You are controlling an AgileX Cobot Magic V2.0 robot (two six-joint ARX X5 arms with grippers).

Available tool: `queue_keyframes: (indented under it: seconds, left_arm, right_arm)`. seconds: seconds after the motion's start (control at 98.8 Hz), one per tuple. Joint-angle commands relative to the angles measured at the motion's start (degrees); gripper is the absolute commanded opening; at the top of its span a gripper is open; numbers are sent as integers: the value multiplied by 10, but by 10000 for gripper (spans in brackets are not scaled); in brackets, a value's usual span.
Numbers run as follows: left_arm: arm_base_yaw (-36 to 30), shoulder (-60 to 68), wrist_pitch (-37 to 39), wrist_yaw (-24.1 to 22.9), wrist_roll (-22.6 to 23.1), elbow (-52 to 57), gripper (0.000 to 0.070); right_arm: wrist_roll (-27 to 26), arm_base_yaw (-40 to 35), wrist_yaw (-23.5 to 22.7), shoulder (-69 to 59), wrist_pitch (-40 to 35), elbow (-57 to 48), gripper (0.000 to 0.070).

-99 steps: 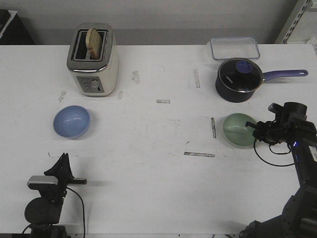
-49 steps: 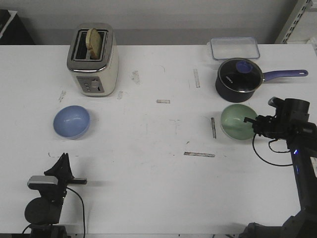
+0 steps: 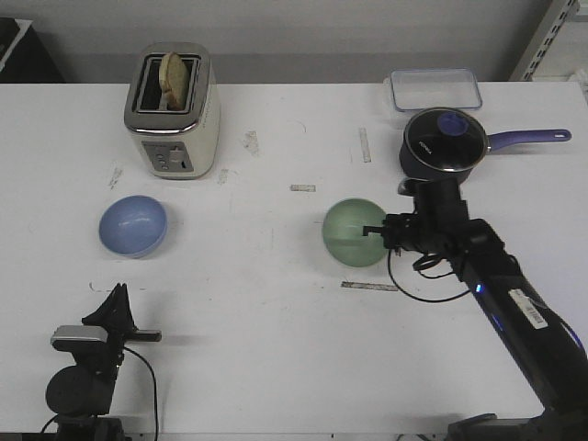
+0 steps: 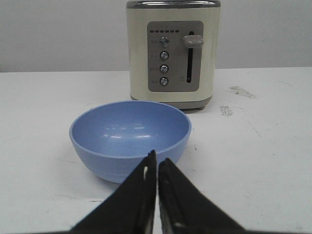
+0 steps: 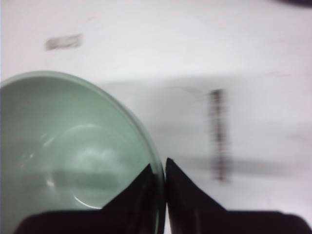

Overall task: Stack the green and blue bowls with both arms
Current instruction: 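Slide the green bowl with the right gripper toward the table center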

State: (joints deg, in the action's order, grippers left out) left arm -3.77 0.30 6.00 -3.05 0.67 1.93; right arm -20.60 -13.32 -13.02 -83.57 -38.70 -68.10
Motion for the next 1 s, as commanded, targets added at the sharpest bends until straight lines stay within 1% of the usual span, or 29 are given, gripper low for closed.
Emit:
queue_keyframes:
  seconds: [0.0, 0.132, 0.192, 0.334, 0.455, 0.627, 0.88, 0.961, 0.992]
  left_arm:
    - [1, -1, 9, 0, 0, -12, 1]
    - [1, -1, 9, 0, 0, -12, 1]
    - [1, -1, 9, 1, 0, -12, 1]
    - [1, -1, 9, 0, 0, -12, 1]
    - [1, -1, 9, 0, 0, -12, 1]
    - [1, -1, 9, 0, 0, -12, 1]
    - [1, -1, 9, 0, 0, -12, 1]
    - [1, -1, 9, 0, 0, -12, 1]
    - [1, -1, 9, 0, 0, -12, 1]
  right_arm:
    - [-64, -38, 15, -19, 11, -9, 1]
    - [-101, -112, 33, -41, 29, -9, 1]
    - [-119, -145, 49, -56, 36, -9, 1]
    - [-147, -186, 83, -77, 49, -9, 1]
    - [-156, -194, 87, -90, 61, -9, 1]
    - [-156, -194, 87, -113, 57, -9, 1]
    - [-156, -192, 90, -115, 61, -9, 9]
    - [-156, -192, 90, -115, 63, -9, 35]
    - [-156, -192, 90, -115, 65, -9, 73]
